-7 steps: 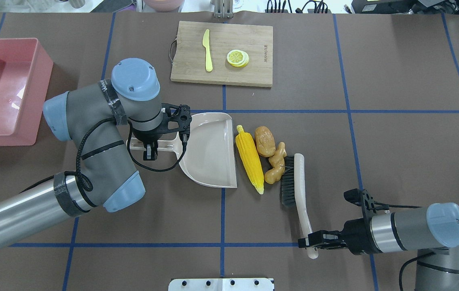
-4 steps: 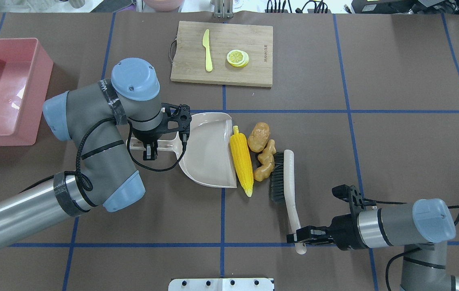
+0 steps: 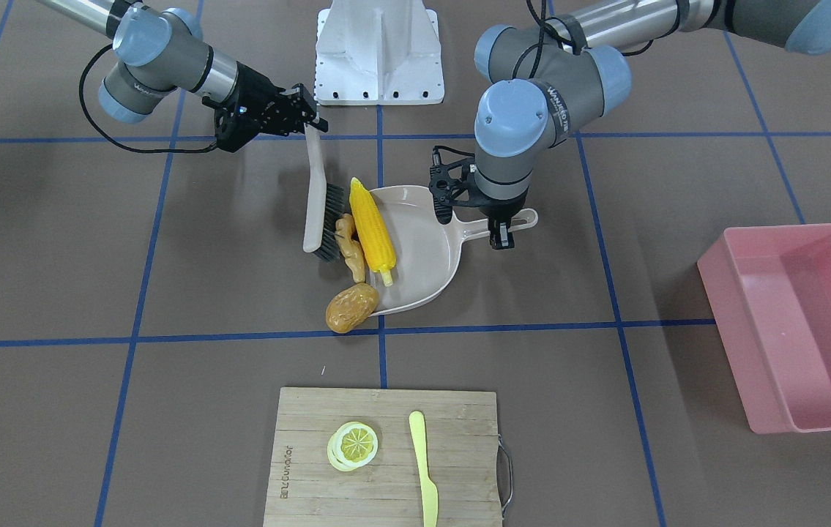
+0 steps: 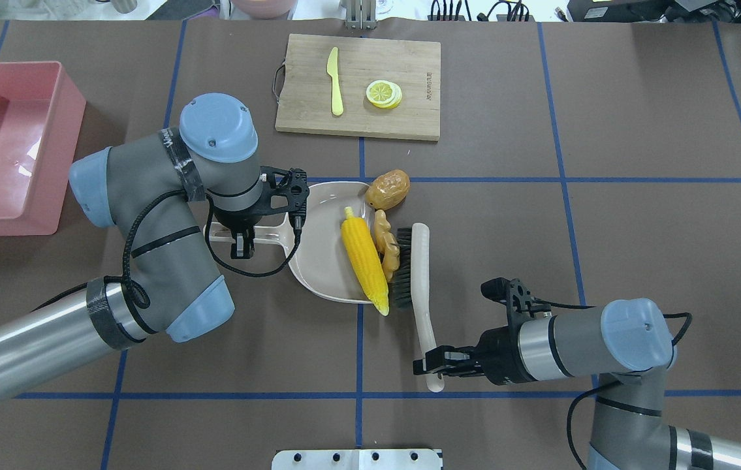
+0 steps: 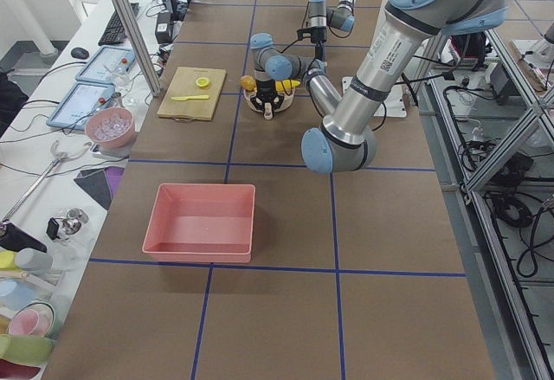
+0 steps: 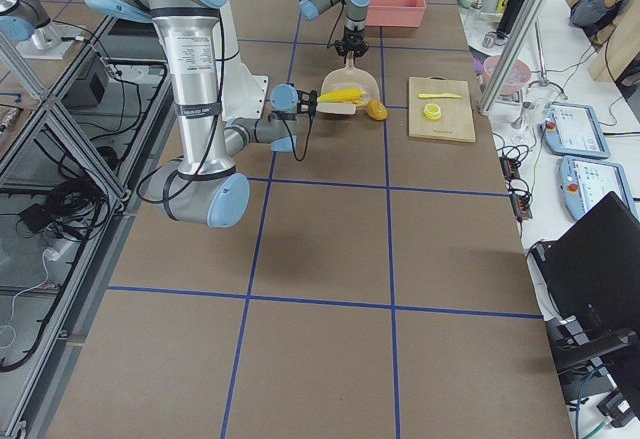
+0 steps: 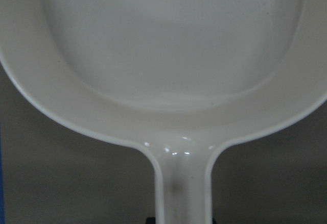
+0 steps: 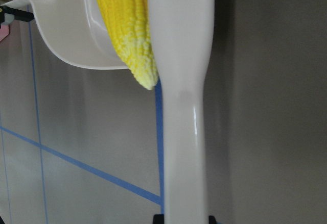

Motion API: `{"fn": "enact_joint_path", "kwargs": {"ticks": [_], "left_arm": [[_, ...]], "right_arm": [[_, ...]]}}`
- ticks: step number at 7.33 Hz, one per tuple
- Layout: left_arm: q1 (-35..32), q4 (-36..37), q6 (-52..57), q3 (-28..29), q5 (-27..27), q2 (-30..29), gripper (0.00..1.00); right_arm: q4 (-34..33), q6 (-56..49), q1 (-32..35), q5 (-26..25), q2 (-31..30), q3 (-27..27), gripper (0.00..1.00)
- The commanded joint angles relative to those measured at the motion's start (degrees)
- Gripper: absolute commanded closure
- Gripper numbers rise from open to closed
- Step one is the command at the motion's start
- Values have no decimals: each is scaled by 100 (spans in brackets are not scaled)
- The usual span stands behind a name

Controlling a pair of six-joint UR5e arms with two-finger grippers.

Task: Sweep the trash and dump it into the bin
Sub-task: 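Sweep the corn, potato and ginger into the dustpan with the brush in the right gripper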

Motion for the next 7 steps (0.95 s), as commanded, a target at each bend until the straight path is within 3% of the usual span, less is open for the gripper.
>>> {"fn": "enact_joint_path", "kwargs": {"ticks": [1,5,6,7], "left_arm": [[-5,0,3,0,0,0,100],[-22,9,12,0,0,18,100],[-22,0,12,0,0,26,100],[-31,9,12,0,0,26,100]], "right_arm": [[-558,-81,-5,-3,489,6,100],[-1387,-64,-58,-56,1133,75,100],[-1474,-64,142,93,1055,180,100],[-1779,-64,571,590,993,382,100]]}}
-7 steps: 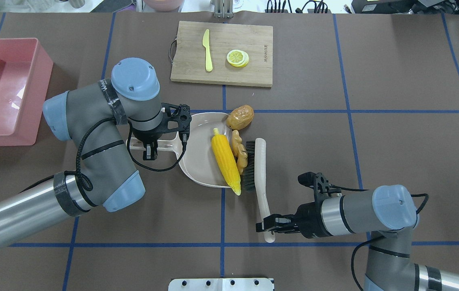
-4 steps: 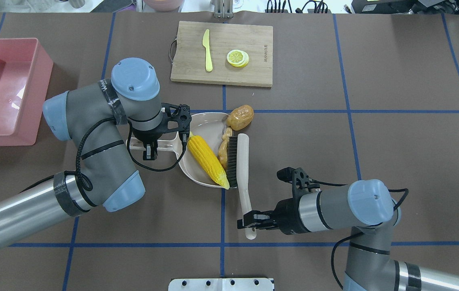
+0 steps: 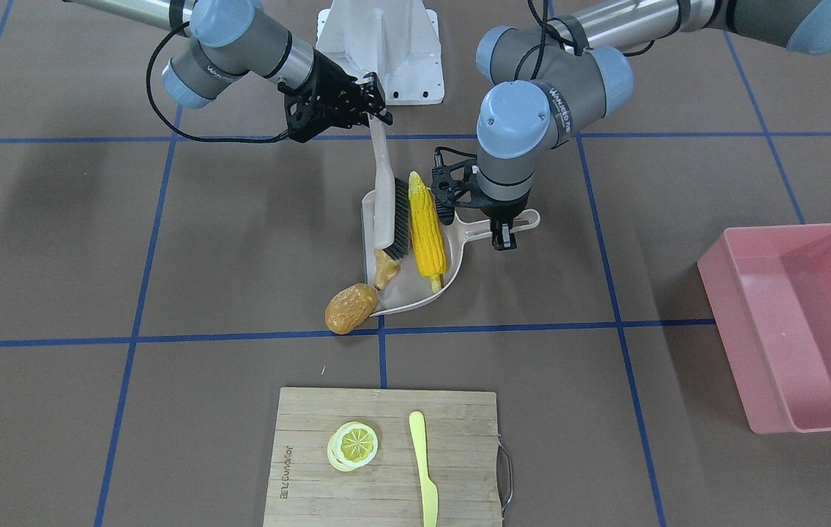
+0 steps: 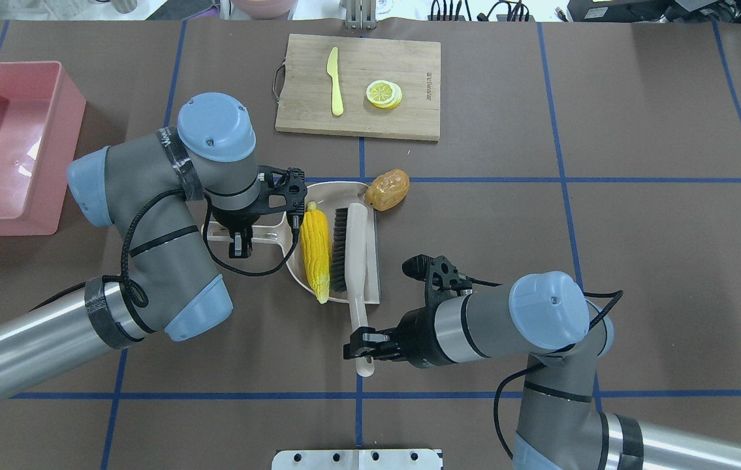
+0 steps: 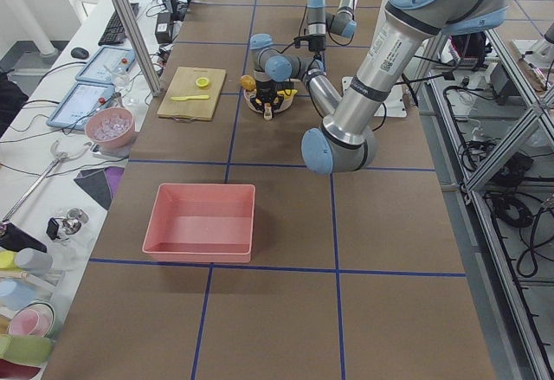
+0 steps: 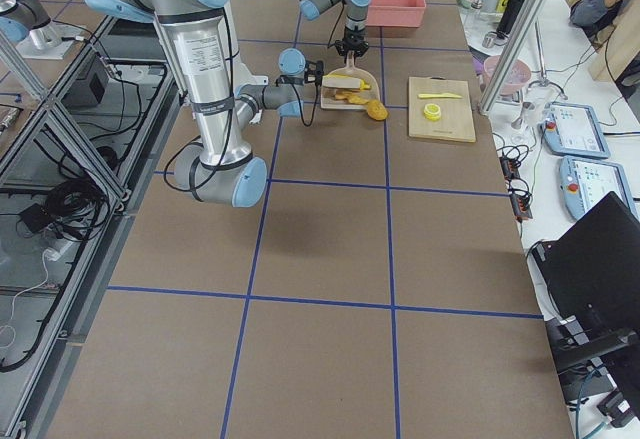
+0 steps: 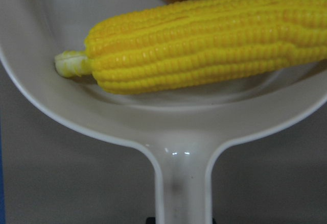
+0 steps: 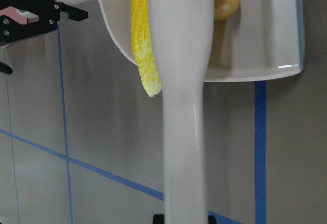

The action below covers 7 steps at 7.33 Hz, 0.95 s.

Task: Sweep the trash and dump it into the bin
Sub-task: 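Sweep the corn, potato and ginger into the dustpan with the brush in the right gripper, then lift the brush and reposition it behind the remaining ginger with the right gripper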

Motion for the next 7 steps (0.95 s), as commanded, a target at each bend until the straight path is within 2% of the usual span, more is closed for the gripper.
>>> {"fn": "enact_joint_path", "kwargs": {"ticks": [1,2,4,5,7], "left_arm": [[-8,-4,0,0,0,4,100],[-26,-13,0,0,0,4,100],[-34,-31,-17,0,-9,13,100],[-78,-31,-26,0,-9,13,100],[-236,-31,-96,0,-17,39,100]], "right_arm": [[-336,-7,783,830,-210,395,100],[-337,-138,1161,1225,-403,475,100],[-398,-1057,1847,2025,-432,310,100],[-390,-1776,2147,2385,-423,4,100],[-372,-3069,2316,2756,-414,-620,100]]}}
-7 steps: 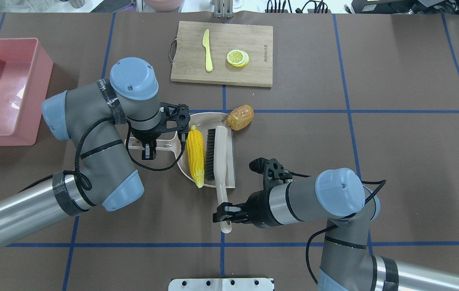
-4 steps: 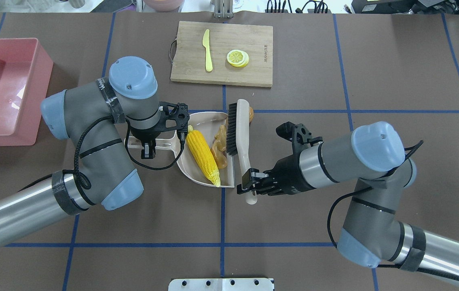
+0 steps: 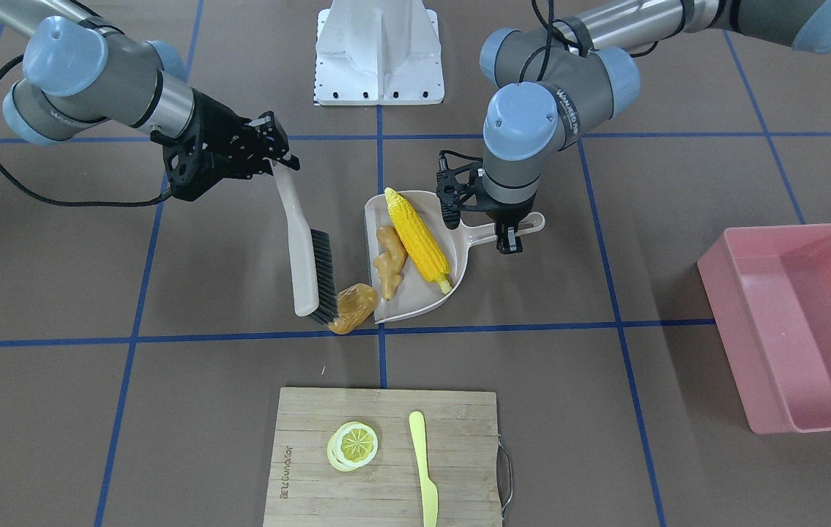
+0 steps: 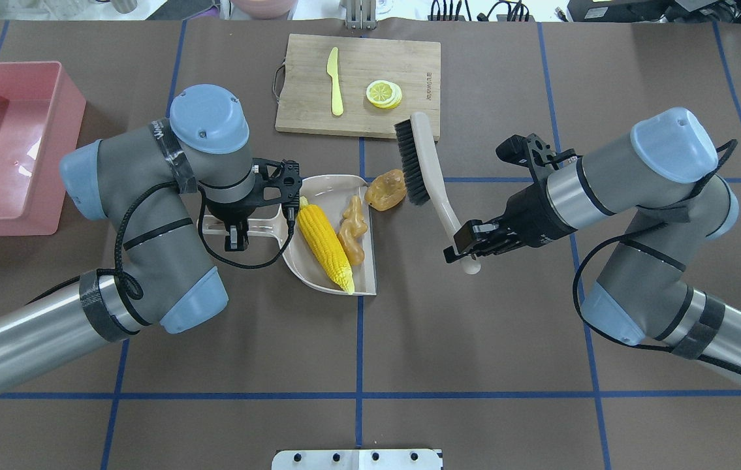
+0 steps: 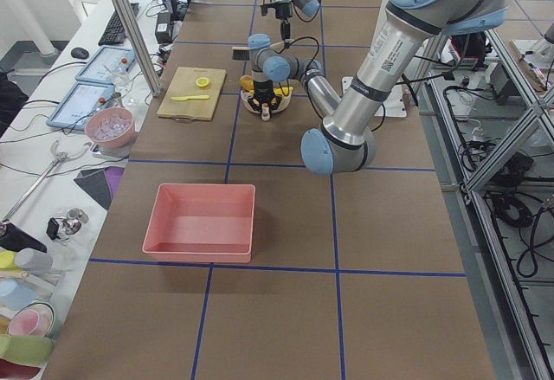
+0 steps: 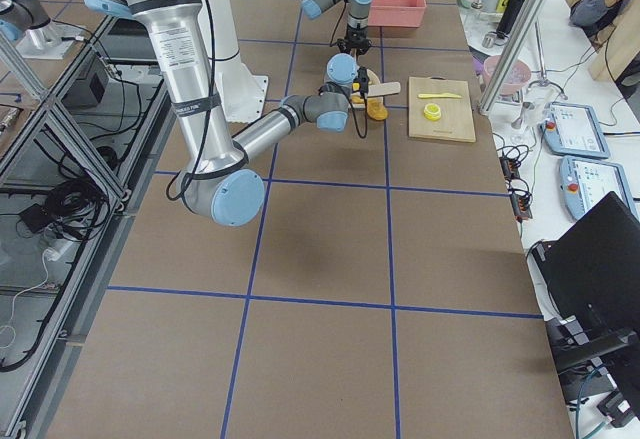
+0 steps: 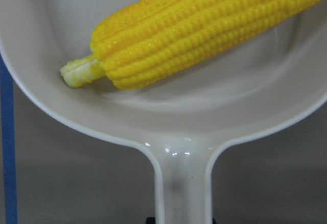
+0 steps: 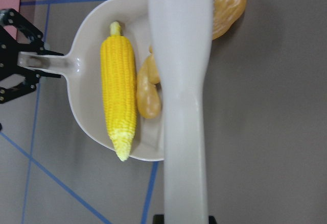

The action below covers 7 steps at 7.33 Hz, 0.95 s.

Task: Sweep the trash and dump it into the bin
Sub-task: 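Lift the brush and reposition it behind the remaining ginger with the right gripper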

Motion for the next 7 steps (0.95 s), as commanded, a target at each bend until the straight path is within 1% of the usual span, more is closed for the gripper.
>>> {"fn": "enact_joint_path", "kwargs": {"ticks": [1,2,3,6,7], "left_arm": [[-170,-9,-61,26,-16,42,100],[-179,-18,-61,52,-24,42,100],[-179,-18,-61,53,-25,42,100],[-161,-158,-122,281,-33,-45,100],[-161,-159,-122,290,-42,-54,100]], "right_arm": [[9,-1165,250,612,9,-619,100],[9,-1561,347,859,9,-821,100],[1,-1695,357,905,9,-937,100],[44,-1706,191,817,79,-1288,100],[36,-1688,120,809,88,-1315,100]]}}
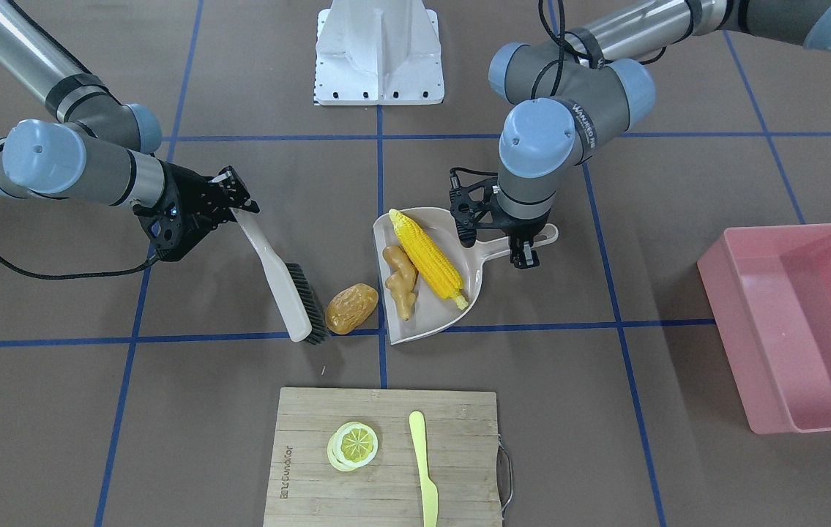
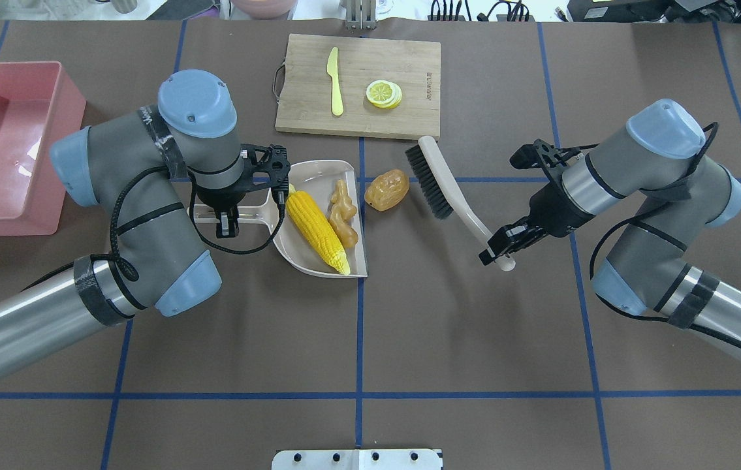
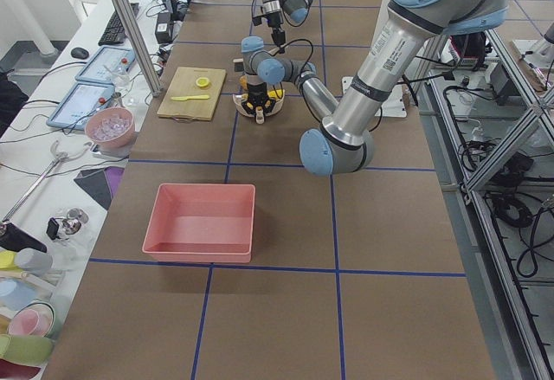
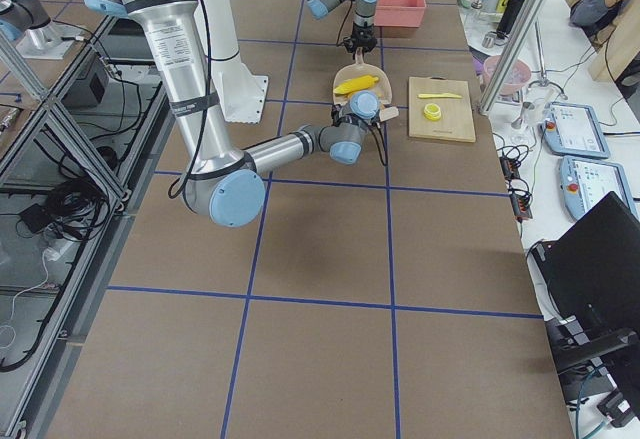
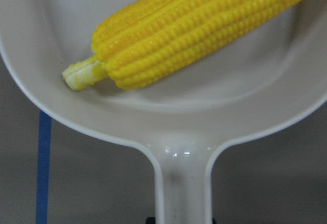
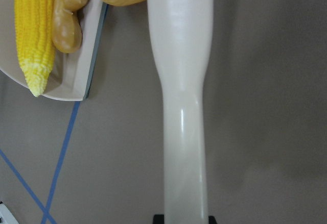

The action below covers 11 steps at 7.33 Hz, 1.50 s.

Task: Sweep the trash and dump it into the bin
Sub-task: 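Lift the brush and reposition it behind the remaining ginger with the right gripper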

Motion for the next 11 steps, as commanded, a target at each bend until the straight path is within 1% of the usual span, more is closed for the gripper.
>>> {"fn": "enact_joint_path", "kwargs": {"ticks": [1,3,4,7,8,11], "left_arm": [[2,-32,-11,43,-8,-24,100],[-7,-32,-11,43,-8,-24,100],[-7,-32,-11,34,-8,-24,100],[-16,-32,7,25,-17,-15,100],[-16,-32,7,8,-17,-15,100],[-16,-41,7,-1,-25,-15,100]], "right_arm": [[-34,79,-176,-10,60,-76,100],[-9,332,-291,-10,104,-67,100],[-17,543,-361,-36,244,-59,100],[-26,1176,-660,-343,613,-32,100],[-26,1370,-791,-535,736,-32,100],[-52,1827,-1073,-888,1026,-23,100]]}}
